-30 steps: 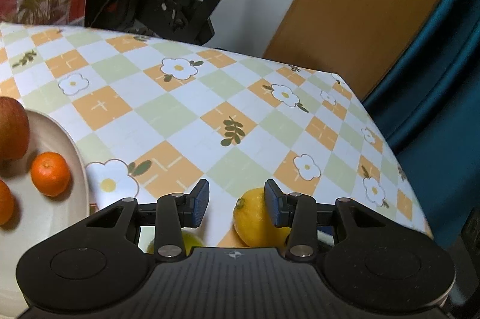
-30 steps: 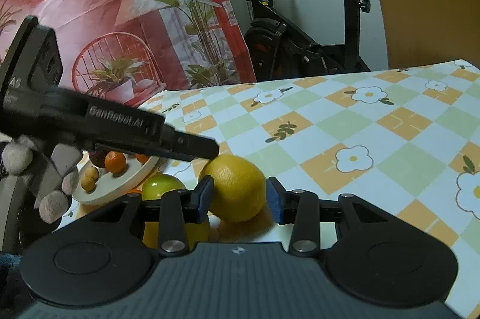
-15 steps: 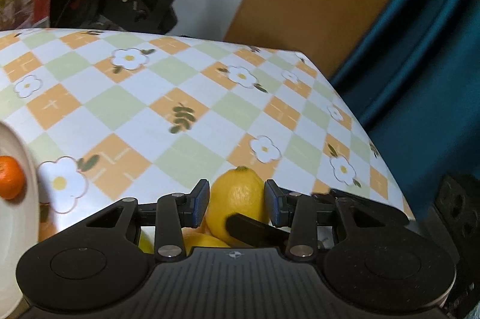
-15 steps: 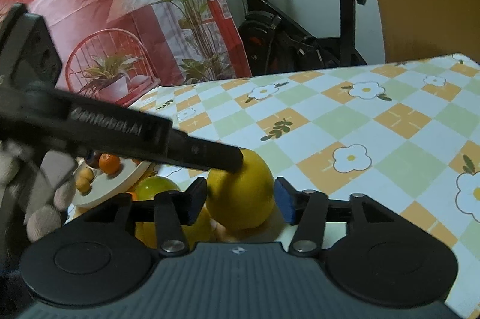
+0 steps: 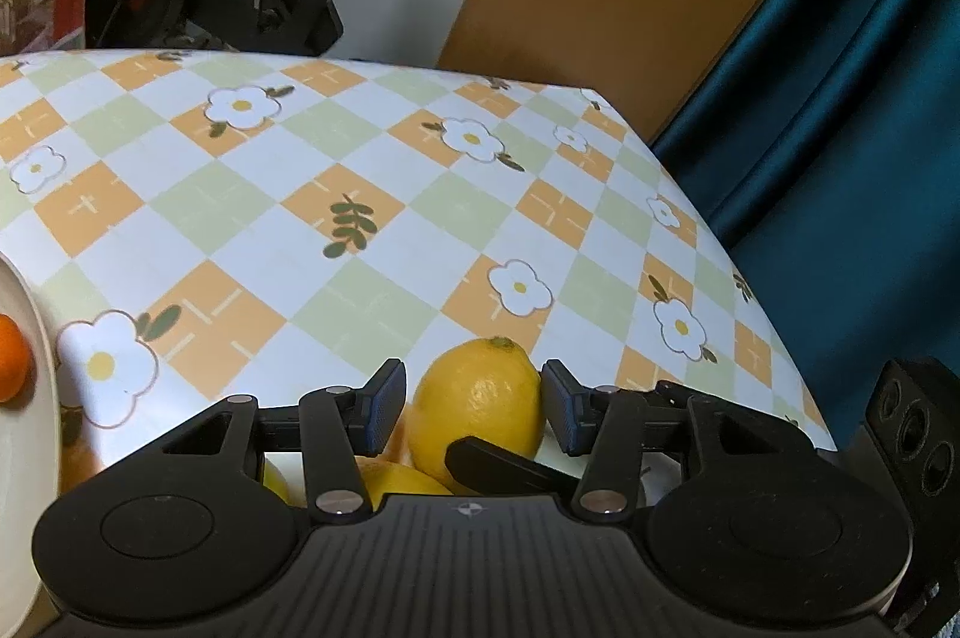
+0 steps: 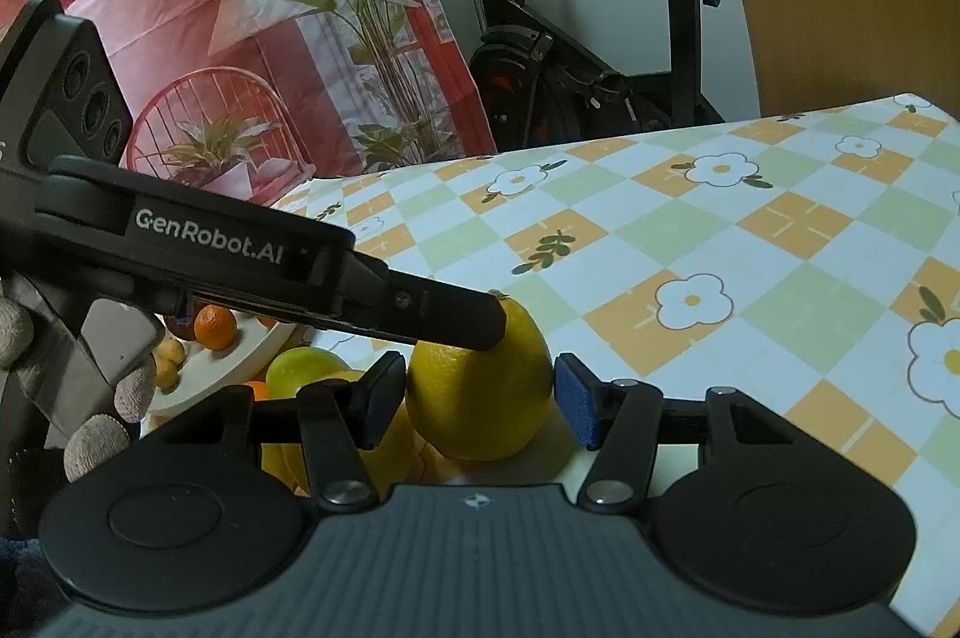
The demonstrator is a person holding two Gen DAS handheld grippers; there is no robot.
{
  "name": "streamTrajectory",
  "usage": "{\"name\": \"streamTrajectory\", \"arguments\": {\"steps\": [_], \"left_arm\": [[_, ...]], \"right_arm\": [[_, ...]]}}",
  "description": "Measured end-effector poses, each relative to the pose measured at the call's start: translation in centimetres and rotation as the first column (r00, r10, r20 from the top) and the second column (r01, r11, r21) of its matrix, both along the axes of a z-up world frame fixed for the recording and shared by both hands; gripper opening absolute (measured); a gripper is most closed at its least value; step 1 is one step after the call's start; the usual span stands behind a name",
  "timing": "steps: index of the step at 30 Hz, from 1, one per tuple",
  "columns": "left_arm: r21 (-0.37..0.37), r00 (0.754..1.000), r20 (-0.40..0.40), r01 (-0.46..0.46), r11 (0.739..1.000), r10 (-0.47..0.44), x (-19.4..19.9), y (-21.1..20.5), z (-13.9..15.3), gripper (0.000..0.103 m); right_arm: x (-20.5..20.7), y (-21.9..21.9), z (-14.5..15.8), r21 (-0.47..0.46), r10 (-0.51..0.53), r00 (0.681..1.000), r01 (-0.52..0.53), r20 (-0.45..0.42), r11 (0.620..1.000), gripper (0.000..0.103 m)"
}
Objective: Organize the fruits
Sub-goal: 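Close the left gripper on the lemon while the right gripper clamps it too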
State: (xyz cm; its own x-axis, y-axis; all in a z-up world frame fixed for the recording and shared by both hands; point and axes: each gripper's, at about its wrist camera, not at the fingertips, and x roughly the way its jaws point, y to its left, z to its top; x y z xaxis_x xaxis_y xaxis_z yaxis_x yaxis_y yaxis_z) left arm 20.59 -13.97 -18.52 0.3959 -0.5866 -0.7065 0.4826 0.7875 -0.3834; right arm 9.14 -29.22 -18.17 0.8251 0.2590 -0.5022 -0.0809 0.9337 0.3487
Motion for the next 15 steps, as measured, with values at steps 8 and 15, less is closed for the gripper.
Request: {"name": "streamTrajectory", "arguments": {"steps": [8,15], "left_arm": [[-0.003,1.000,-0.008,0.018,1.000,-0.018,0.2,-0.3,-0.5,0.053],[-0.007,1.000,-0.002,0.024,1.000,-0.024,0.1,-0.2,-0.5,0.053]], "right_arm": [[0.3,-0.9,-0.6,0.102,-0.024,0.999,0.028,-0.043,0.994,0.060],[0.7,-2.0,-1.5,0.219,-0.037,0.995,0.057,-0.093,0.974,0.059]]}}
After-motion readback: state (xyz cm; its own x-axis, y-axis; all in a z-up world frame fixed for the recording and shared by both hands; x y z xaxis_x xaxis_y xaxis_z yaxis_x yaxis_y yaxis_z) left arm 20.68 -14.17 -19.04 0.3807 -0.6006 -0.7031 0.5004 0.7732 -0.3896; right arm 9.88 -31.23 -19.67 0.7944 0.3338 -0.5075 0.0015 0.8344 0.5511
